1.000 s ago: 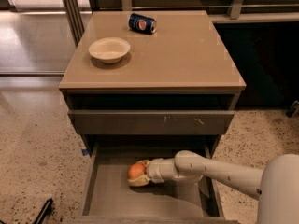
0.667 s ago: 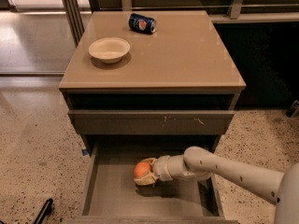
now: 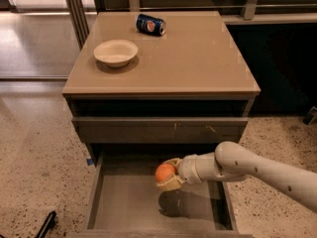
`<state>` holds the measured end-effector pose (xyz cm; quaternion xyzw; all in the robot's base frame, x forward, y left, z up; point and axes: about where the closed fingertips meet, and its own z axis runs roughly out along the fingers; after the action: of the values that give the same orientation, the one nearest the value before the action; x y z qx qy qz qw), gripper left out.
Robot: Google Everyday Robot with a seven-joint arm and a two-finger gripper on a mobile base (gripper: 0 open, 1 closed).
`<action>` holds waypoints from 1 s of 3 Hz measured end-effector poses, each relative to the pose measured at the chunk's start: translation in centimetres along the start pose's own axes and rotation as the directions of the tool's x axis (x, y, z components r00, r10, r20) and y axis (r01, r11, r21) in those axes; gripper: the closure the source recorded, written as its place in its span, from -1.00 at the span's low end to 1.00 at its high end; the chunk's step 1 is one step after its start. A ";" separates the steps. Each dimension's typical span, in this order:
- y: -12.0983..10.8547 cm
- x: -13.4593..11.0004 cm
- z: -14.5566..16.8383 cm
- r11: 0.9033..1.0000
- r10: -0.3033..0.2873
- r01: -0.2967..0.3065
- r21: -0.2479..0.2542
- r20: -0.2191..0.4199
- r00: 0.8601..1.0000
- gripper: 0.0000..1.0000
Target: Pick orange from middle drawer and place on counter
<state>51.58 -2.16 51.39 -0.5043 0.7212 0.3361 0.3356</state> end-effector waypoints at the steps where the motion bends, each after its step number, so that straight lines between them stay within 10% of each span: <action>1: 1.2 -1.5 -3.2 1.000 -0.005 0.005 0.017 -0.016 1.000 1.00; 3: 1.9 -4.1 -6.0 0.998 -0.043 0.043 0.045 -0.006 0.999 1.00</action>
Offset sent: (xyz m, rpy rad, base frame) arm -0.0204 -0.0353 0.1133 -0.0230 -0.1139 -0.0201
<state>49.93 -4.54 58.30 -0.5129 0.7183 0.3113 0.3522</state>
